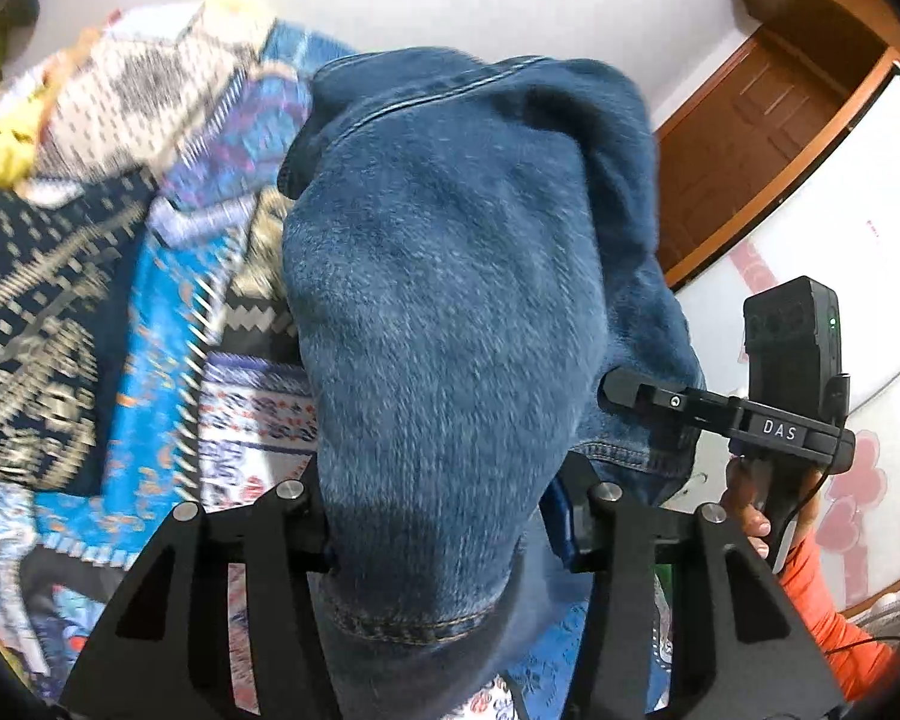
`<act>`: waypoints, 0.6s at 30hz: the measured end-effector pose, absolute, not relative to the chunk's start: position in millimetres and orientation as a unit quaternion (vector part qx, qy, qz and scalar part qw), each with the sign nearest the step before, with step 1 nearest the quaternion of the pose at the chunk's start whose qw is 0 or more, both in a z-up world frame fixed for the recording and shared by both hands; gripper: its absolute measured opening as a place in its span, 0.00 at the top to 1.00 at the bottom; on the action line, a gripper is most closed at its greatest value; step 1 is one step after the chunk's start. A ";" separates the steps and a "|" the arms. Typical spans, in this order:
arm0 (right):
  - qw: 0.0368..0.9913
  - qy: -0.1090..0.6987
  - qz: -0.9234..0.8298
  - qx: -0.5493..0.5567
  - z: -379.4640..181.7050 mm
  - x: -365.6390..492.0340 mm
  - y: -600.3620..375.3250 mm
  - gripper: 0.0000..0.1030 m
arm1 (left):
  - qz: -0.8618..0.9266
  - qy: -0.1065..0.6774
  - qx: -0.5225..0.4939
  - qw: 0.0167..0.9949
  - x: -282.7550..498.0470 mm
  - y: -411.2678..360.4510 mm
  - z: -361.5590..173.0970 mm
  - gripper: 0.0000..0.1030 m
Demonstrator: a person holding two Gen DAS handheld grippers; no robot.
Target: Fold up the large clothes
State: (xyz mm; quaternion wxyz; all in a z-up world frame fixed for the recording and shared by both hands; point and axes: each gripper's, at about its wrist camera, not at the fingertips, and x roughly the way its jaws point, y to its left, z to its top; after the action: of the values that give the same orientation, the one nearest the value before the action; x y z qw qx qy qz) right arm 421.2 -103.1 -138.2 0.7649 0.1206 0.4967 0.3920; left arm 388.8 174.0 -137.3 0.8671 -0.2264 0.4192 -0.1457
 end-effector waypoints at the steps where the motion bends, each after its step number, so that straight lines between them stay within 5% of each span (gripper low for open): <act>1: 0.770 0.485 0.398 0.116 -126.4 414.5 -96.3 0.77 | -0.142 0.410 -0.221 0.873 378.7 179.0 -128.9 0.52; 9: 0.781 0.426 0.445 0.099 -69.8 386.5 -38.1 0.78 | -0.110 0.330 -0.214 0.913 326.8 241.4 -61.1 0.52; 18: 0.769 0.426 0.469 0.088 -68.8 393.2 59.4 0.78 | -0.056 0.308 -0.223 0.923 303.2 329.5 -49.1 0.52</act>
State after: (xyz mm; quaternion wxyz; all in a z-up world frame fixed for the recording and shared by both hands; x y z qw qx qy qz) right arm 393.2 59.4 -68.8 0.7691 0.0883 0.4256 0.4686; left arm 303.2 329.5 -49.1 0.9233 -0.2228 0.3076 -0.0564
